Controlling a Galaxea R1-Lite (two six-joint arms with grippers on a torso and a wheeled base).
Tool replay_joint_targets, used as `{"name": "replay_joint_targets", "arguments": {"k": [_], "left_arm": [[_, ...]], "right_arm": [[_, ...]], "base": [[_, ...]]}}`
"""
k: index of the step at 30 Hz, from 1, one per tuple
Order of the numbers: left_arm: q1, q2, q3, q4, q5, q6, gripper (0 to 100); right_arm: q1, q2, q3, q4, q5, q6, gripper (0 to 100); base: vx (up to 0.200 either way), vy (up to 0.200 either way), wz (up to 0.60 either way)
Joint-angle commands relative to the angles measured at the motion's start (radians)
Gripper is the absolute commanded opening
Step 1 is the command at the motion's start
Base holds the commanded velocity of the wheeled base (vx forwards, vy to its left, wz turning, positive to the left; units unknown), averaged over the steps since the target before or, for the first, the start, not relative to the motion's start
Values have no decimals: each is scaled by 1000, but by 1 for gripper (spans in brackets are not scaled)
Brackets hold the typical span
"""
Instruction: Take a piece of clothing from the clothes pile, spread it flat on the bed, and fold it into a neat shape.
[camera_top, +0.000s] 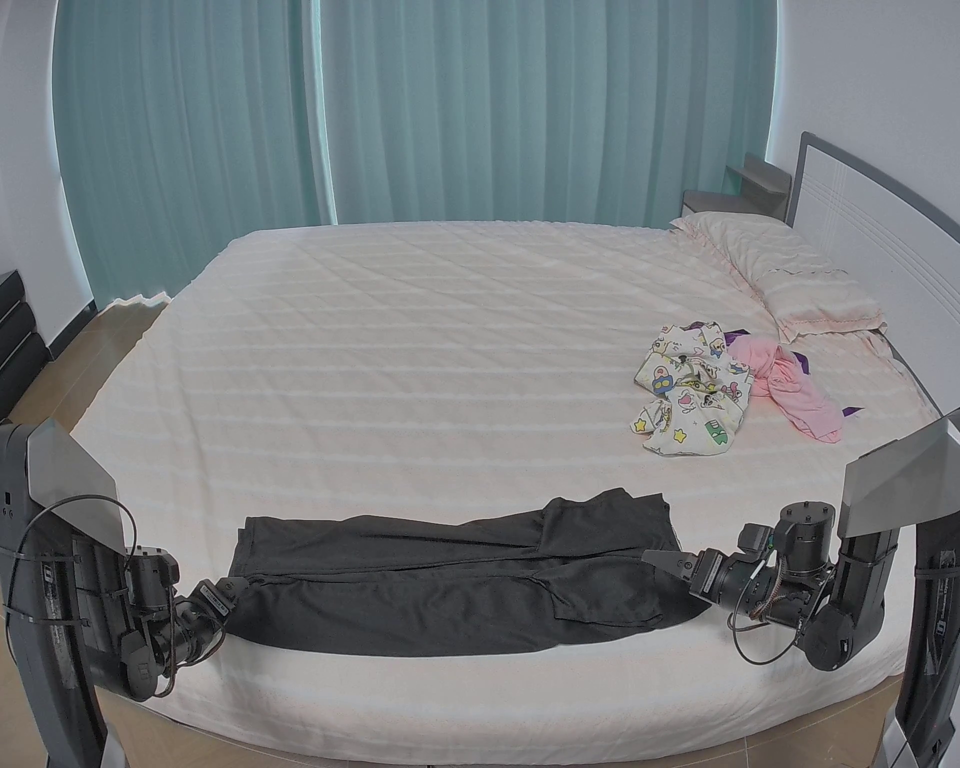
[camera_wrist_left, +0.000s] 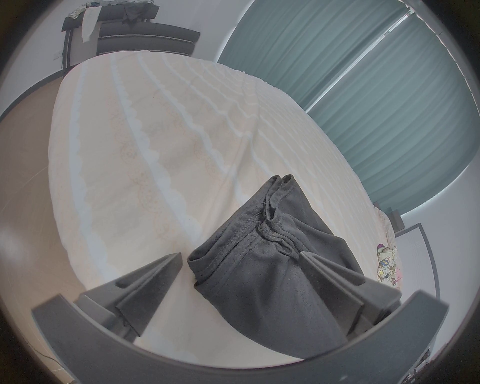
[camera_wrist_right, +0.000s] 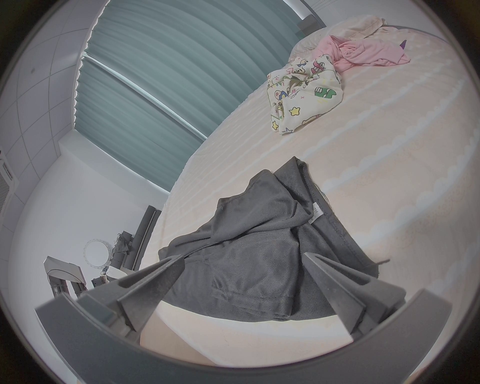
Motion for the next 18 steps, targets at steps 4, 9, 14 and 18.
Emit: {"name": "replay_joint_targets", "arguments": {"k": [4, 9, 14, 18], "left_arm": [[0, 31, -16, -18, 43, 3, 0], [0, 31, 23, -18, 116, 16, 0], [0, 31, 61, -18, 122, 39, 0], [0, 29, 92, -18, 124, 56, 0]], "right_arm": [[0, 8, 0, -12, -1, -1, 100], [-1, 8, 0, -12, -1, -1, 100], [-1, 8, 0, -12, -1, -1, 100], [-1, 8, 2, -12, -1, -1, 100]], "base": [[0, 0, 0], [0, 0, 0], [0, 0, 0], [0, 0, 0]]}}
